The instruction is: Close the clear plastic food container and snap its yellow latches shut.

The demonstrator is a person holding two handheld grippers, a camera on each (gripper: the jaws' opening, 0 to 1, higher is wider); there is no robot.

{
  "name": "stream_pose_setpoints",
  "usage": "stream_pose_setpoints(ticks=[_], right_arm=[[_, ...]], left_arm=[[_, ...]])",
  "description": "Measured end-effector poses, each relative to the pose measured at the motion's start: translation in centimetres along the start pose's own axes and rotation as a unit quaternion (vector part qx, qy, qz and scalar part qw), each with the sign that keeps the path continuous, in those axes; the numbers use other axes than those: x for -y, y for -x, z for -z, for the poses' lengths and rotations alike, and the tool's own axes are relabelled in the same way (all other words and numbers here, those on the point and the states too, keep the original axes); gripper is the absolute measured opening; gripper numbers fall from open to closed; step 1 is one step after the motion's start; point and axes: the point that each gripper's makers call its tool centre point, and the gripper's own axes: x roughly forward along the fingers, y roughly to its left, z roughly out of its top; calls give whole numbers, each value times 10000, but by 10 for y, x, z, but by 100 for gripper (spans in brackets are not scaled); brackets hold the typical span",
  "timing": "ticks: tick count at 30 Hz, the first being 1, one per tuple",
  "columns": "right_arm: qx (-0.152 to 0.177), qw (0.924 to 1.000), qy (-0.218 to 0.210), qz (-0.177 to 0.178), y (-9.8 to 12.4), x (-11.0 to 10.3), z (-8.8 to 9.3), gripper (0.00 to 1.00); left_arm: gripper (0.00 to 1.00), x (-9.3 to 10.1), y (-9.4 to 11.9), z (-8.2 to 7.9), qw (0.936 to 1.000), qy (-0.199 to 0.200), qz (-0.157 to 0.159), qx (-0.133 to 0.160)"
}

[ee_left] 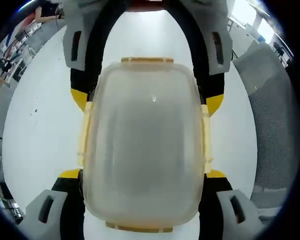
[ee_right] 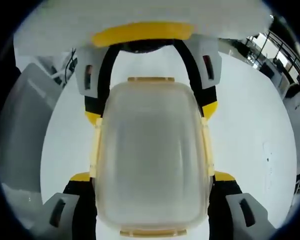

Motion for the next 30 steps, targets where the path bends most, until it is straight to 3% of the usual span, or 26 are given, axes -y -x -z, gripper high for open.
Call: stream_pose_setpoints(ticks=[3,9,17,26,30], right_arm=[[28,10000,-43,-39,1,-3,1,98],[87,9999,-94,8,4,-1,1,100],[283,9994,-49,195,8,2,-5,97],[426,9986,-173,250,14,-1,-11,95],[596,9974,-283,304,20,1,-12,95]], left_arm=[[99,0,0,5,9998,-135,-47,-133],[99,1,2,8,9997,-177,-111,-134],[99,0,12,3,9997,-131,-191,60],[98,3,14,1,9996,-195,-183,60],[97,2,20,-3,9994,-127,-199,236]])
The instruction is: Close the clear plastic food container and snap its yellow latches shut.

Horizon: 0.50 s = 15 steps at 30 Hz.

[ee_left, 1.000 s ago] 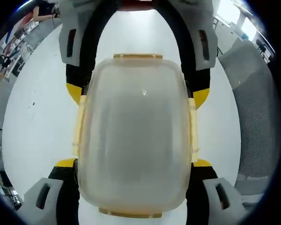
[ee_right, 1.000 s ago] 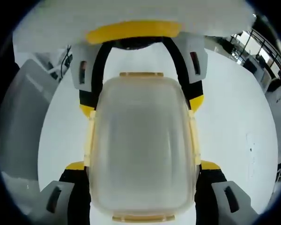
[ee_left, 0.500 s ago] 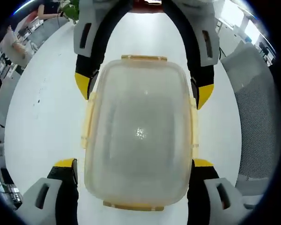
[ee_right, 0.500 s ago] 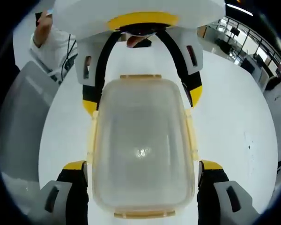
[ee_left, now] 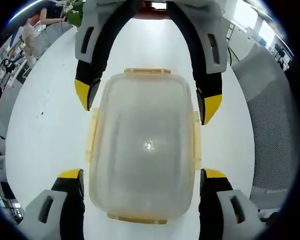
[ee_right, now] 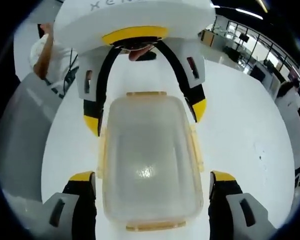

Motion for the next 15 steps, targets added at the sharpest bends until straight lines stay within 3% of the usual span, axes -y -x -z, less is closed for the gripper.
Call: stream_pose_setpoints(ticks=[10,15], right_arm=[[506,9972,-555,23,3,-7,-3,95],[820,9930,-780,344,5,-3,-6,95]], left_arm=[[95,4,5,-6,9980,305,-57,542],[95,3,7,-7,9950,571,-200,792]])
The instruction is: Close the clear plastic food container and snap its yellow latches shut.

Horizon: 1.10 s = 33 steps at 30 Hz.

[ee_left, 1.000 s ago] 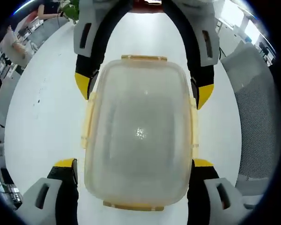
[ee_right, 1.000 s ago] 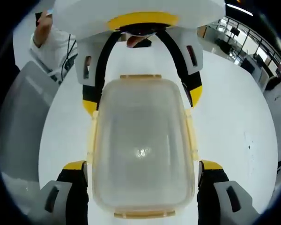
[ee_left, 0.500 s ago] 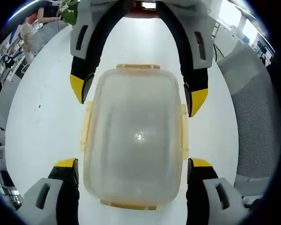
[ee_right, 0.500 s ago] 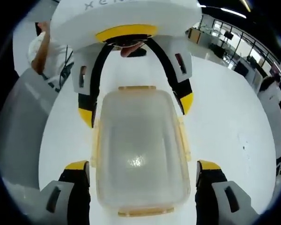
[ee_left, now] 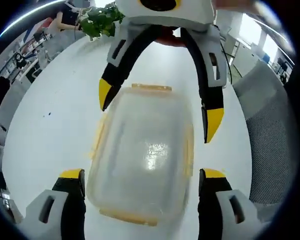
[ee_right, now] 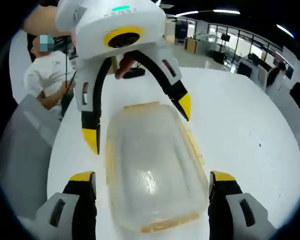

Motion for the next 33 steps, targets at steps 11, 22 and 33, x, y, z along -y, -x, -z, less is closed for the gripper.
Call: stream_pose_setpoints(ticks=[11,22,33], right_arm=[[426,9975,-149,551,9,4,-2,95],[839,9892,-568,1059,15,5,0,95],[1158,9792,-979,1346,19,3,0,95]], left_arm=[[95,3,1,-5,9979,422,-276,405],[95,-4,10,-4,9897,767,-870,837],[97,-7,19,-2,9792,1080,-1293,1134]])
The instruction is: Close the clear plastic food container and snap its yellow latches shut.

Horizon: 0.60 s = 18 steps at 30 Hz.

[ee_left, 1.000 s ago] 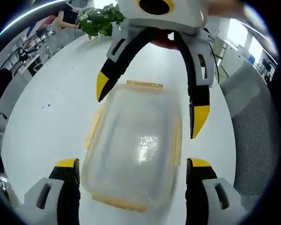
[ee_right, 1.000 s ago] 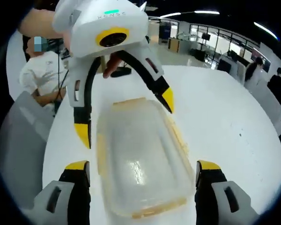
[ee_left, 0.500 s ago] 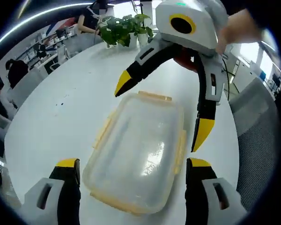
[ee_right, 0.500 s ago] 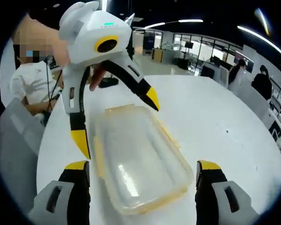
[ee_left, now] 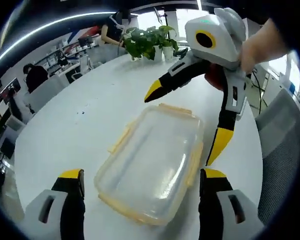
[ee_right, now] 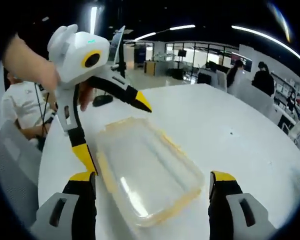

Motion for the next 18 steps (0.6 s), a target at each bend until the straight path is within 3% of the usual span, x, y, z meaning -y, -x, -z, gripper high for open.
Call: stream_pose_setpoints(ticks=[7,13,18], right_arm=[[104,9998,-113,153,2,-2,0,95],[265,9986,-390,247,10,-2,-3,95],[259,9981,-445,330,15,-3,4,95]], left_arm=[[96,2,4,2,9998,52,-157,74],[96,3,11,1,9988,337,-254,247],[95,7,15,4,9985,376,-302,277]])
